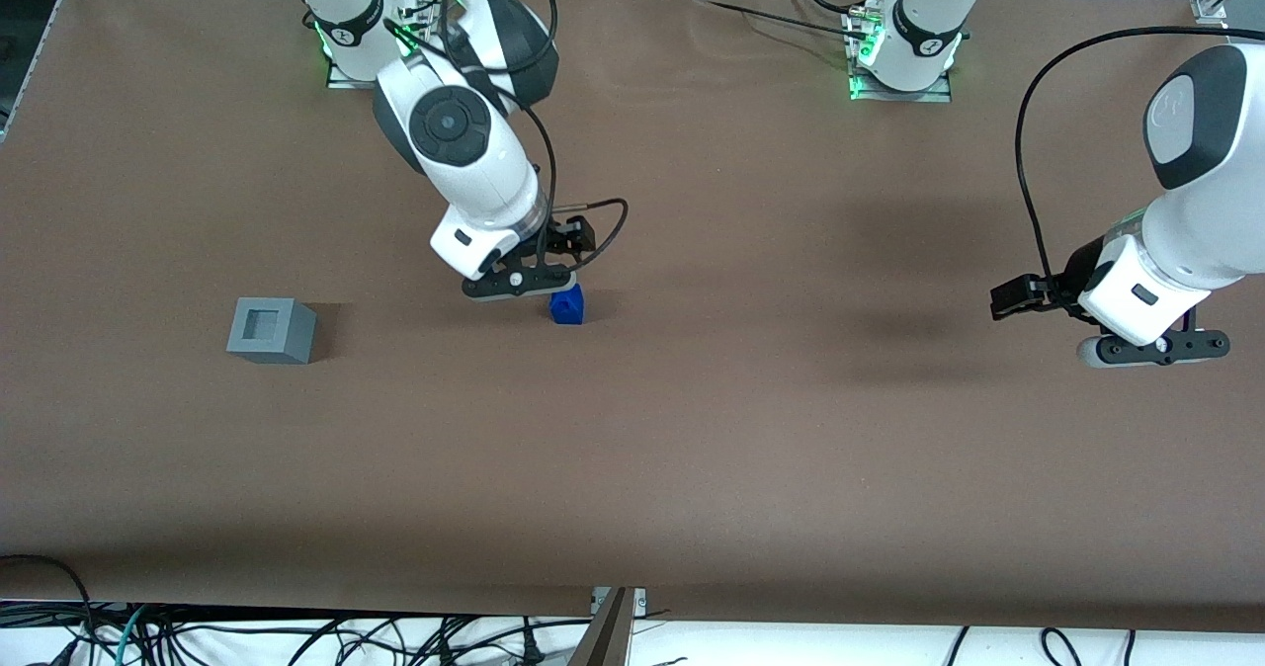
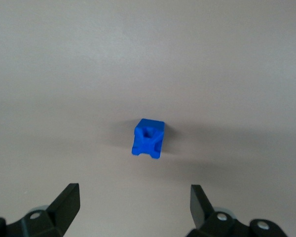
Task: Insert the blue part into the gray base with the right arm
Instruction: 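Move the open right gripper over the blue block, then lower the right gripper and close it on the blue block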
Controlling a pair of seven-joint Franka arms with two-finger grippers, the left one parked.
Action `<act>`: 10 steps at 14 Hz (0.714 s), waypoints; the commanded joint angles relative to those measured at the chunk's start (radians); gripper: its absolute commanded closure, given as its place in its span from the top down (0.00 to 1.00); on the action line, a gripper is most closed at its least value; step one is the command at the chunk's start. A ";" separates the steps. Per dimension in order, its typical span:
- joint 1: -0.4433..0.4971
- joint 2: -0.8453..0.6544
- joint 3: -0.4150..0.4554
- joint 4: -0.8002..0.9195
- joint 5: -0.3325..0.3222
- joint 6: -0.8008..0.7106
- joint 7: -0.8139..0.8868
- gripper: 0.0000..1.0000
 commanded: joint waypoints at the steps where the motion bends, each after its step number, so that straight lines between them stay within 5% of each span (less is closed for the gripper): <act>1: -0.004 0.022 0.005 -0.047 -0.015 0.086 -0.012 0.99; 10: 0.018 0.164 0.003 -0.041 -0.055 0.206 0.138 0.98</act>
